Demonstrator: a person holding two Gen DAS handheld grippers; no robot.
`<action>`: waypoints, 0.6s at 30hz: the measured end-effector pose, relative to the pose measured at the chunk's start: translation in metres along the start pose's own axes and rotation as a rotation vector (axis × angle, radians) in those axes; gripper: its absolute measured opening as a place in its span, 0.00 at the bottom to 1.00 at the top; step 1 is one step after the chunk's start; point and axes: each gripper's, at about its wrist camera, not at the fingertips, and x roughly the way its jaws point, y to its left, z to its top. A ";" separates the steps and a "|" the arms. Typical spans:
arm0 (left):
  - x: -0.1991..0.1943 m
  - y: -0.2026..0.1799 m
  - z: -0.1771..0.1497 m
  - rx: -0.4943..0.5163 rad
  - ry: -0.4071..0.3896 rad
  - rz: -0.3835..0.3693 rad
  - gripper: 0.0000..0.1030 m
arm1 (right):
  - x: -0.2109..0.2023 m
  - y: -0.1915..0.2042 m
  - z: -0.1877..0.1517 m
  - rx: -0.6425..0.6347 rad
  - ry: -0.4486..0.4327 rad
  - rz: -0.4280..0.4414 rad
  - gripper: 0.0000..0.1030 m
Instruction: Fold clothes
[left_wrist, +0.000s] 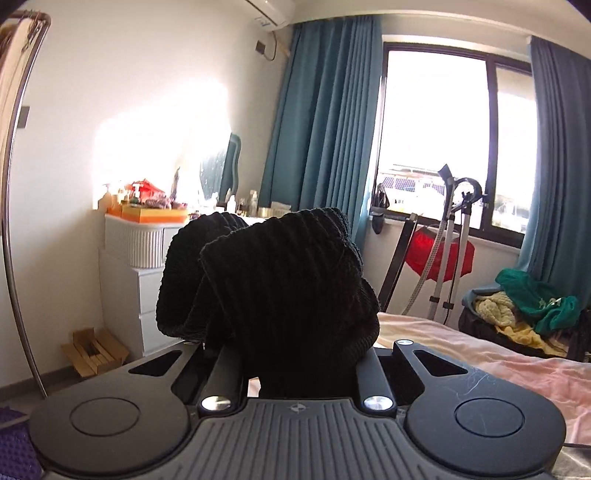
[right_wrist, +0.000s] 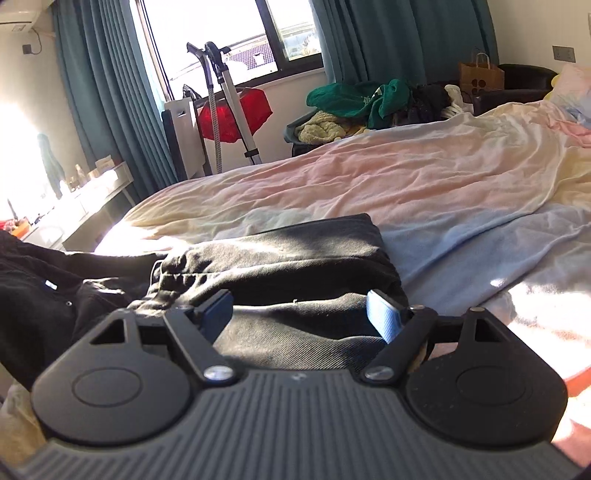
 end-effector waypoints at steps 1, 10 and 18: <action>-0.007 -0.021 0.007 0.014 -0.031 -0.012 0.17 | -0.006 -0.006 0.006 0.026 -0.015 0.004 0.79; -0.087 -0.238 0.002 0.280 -0.254 -0.243 0.16 | -0.057 -0.081 0.053 0.193 -0.192 -0.046 0.79; -0.126 -0.383 -0.125 0.630 -0.241 -0.570 0.16 | -0.061 -0.138 0.058 0.373 -0.271 -0.111 0.81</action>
